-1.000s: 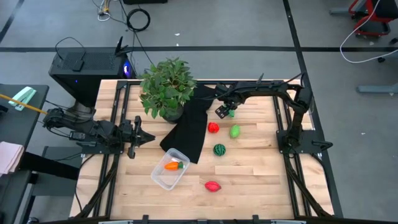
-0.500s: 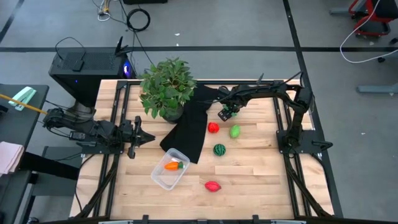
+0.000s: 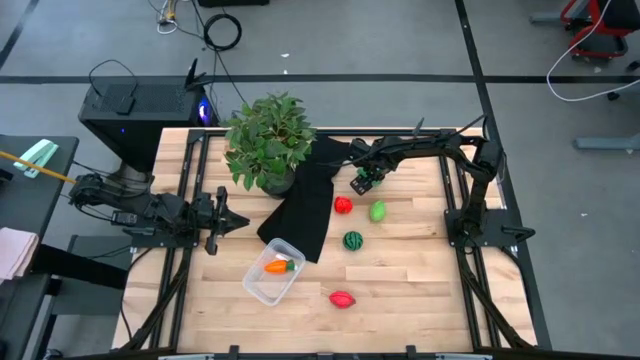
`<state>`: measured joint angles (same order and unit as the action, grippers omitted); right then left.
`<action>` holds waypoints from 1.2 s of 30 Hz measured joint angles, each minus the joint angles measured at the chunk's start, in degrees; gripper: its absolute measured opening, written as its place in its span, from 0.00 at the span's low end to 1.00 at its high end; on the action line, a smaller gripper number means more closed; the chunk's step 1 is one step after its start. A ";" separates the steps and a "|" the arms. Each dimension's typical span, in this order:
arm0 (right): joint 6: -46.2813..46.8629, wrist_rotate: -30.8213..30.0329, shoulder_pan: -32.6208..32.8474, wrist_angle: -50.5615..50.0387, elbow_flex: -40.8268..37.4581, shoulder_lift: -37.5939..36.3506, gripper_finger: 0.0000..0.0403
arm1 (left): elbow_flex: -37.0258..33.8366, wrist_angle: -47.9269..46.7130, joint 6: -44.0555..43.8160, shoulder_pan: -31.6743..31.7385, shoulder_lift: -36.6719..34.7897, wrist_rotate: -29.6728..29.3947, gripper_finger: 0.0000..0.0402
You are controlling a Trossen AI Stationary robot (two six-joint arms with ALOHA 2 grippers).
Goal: Pick and placing Produce into tupperware
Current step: Put the green corn into the transparent bin
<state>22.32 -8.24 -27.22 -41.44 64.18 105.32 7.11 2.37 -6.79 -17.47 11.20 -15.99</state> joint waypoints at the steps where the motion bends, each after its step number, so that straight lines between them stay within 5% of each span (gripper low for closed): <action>1: -0.01 0.03 0.00 0.04 0.00 0.00 0.68 | 0.00 0.00 -0.02 0.00 0.00 0.00 0.09; 16: 0.00 0.04 0.02 0.52 0.00 -0.02 0.54 | 0.00 -0.01 0.07 0.00 0.01 0.00 0.08; 36: -0.41 2.70 0.32 -3.17 0.00 -5.81 0.52 | 0.00 -0.15 0.10 0.00 0.00 0.00 0.05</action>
<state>21.91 -5.55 -26.90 -44.62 64.18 99.51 7.11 2.22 -6.69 -17.47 11.20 -15.99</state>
